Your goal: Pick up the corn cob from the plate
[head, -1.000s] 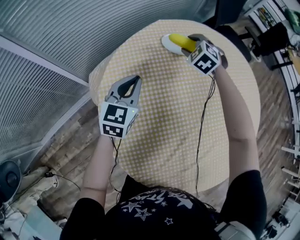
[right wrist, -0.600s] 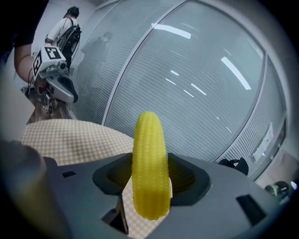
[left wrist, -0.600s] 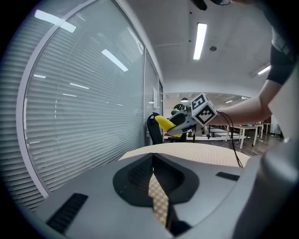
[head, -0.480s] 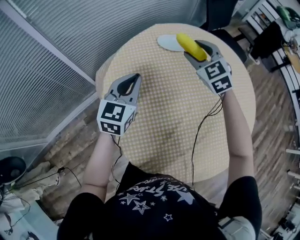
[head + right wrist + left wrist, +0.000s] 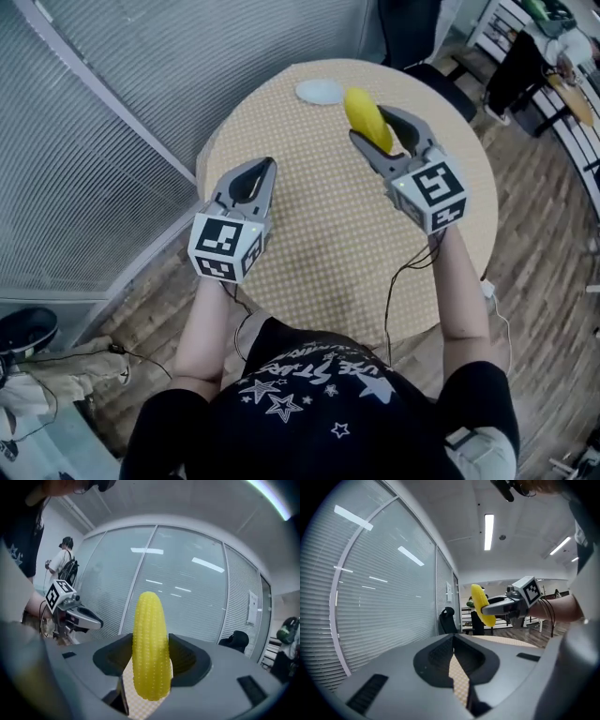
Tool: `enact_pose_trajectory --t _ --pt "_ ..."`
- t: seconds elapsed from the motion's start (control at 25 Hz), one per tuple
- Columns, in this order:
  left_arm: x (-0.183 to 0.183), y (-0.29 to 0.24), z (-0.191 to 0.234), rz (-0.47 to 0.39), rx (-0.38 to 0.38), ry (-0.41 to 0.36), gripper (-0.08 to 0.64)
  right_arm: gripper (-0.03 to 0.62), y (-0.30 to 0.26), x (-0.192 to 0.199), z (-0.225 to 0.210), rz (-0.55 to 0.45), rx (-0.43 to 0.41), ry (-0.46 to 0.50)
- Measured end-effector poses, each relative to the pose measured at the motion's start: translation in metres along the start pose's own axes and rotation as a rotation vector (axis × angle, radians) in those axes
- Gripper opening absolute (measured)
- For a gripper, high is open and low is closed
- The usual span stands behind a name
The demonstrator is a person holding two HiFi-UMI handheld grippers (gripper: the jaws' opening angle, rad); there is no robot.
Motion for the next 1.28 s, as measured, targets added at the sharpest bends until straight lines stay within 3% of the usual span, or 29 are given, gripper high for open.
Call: enact_pose_trajectory --t 0.32,0.6,0.76,0.92,1.12,1.28 --pt "-0.017 0.047 -0.071 -0.089 0.008 -0.009 0.006 0.244 0.095 0.031 0.038 -0.163 -0.073 -0.235" --pt "0.002 0.078 -0.136 -0.051 0.006 0.049 0.006 0.244 0.148 0.075 0.064 -0.271 -0.168 -0.429" --pt "0.009 0.087 -0.152 -0.034 -0.009 0.054 0.006 0.244 0.164 0.096 0.071 -0.338 -0.218 -0.574" --pt "0.021 0.094 -0.161 -0.011 -0.002 0.060 0.006 0.244 0.176 0.122 0.084 -0.344 -0.213 -0.694" --pt "0.033 0.114 -0.173 -0.010 0.019 0.062 0.006 0.244 0.198 0.139 0.108 -0.323 -0.168 -0.745" --pt "0.045 0.143 -0.181 -0.015 0.042 0.061 0.006 0.244 0.209 0.132 0.135 -0.352 -0.165 -0.771"
Point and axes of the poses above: the fingertips, and each gripper's own axes: y backward along the fingers, z to its left, x out of its underside, the point moved 10 cm from there along y, backward along the fingers, and after that the axes turned 12 degrees about z, right-handed, at the moved point
